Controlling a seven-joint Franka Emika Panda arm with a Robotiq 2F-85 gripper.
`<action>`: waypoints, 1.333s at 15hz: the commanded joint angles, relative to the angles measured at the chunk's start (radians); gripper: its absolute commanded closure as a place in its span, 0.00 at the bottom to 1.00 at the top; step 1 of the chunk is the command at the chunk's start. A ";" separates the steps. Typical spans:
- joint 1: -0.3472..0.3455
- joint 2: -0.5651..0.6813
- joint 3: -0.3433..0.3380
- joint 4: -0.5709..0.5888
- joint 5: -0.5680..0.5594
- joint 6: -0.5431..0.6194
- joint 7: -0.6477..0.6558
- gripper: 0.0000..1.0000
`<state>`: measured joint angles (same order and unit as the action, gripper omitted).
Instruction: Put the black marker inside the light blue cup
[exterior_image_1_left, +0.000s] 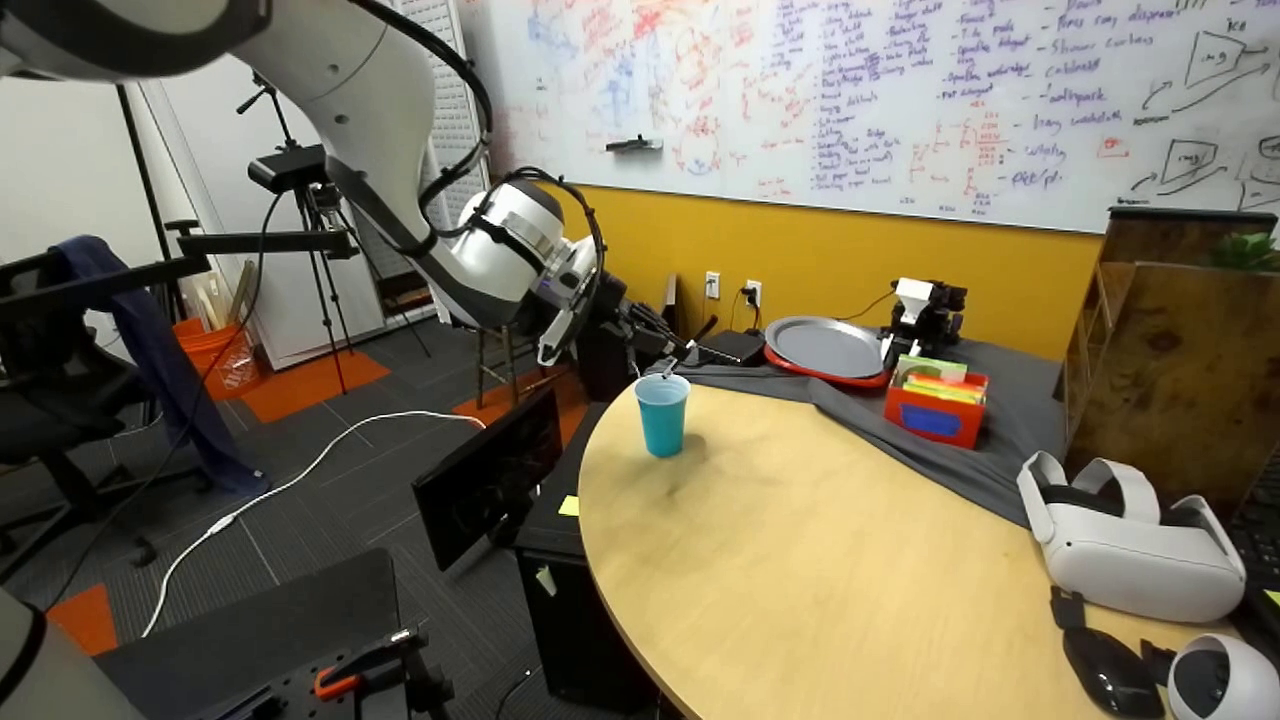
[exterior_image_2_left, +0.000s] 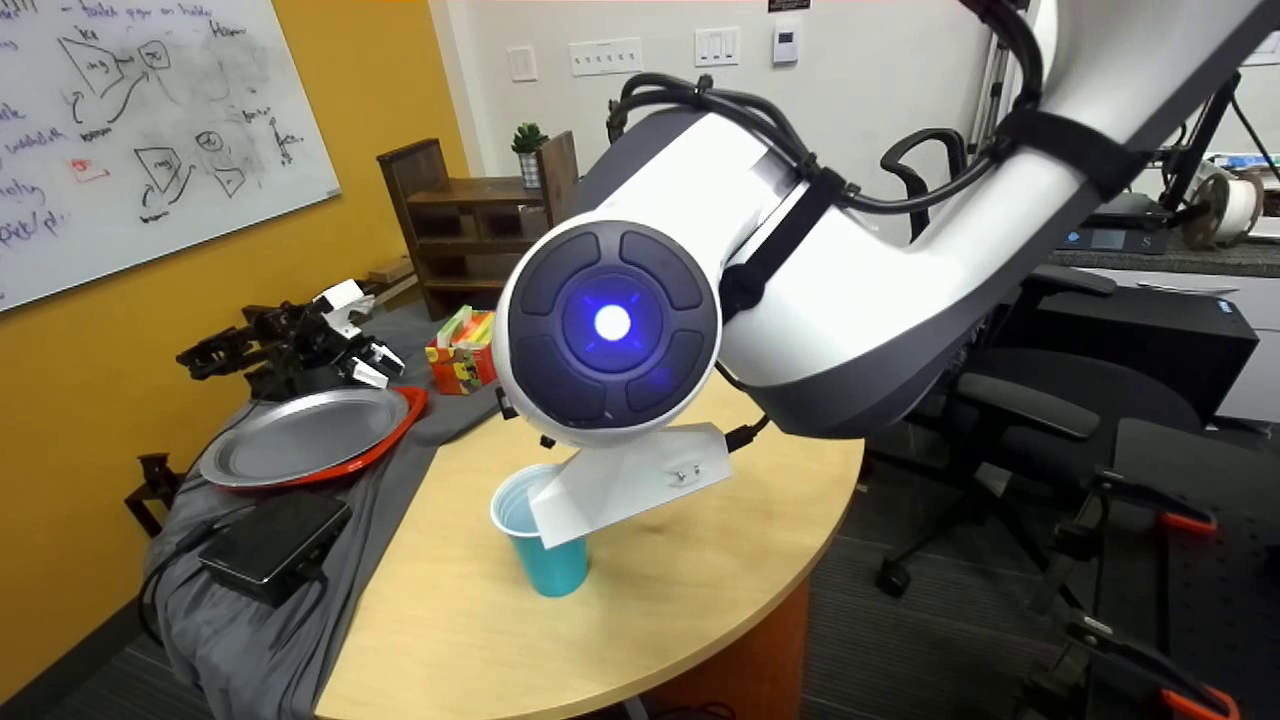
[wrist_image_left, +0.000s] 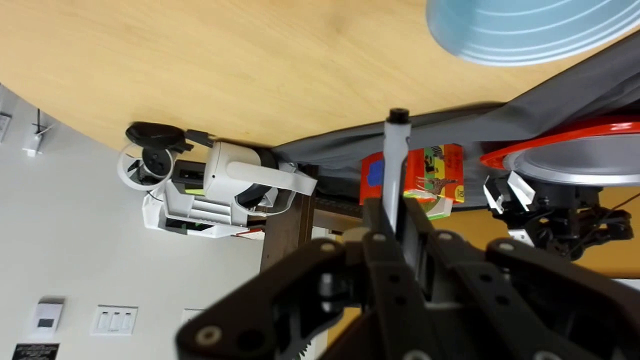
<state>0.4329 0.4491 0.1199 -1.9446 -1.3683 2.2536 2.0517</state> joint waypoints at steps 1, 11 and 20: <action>-0.027 -0.013 0.045 -0.028 -0.043 -0.012 0.036 0.97; -0.030 0.001 0.098 -0.053 -0.085 0.018 0.041 0.97; -0.048 0.084 0.098 0.007 -0.201 0.043 0.092 0.97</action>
<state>0.4157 0.4963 0.2045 -1.9753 -1.5147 2.2677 2.1082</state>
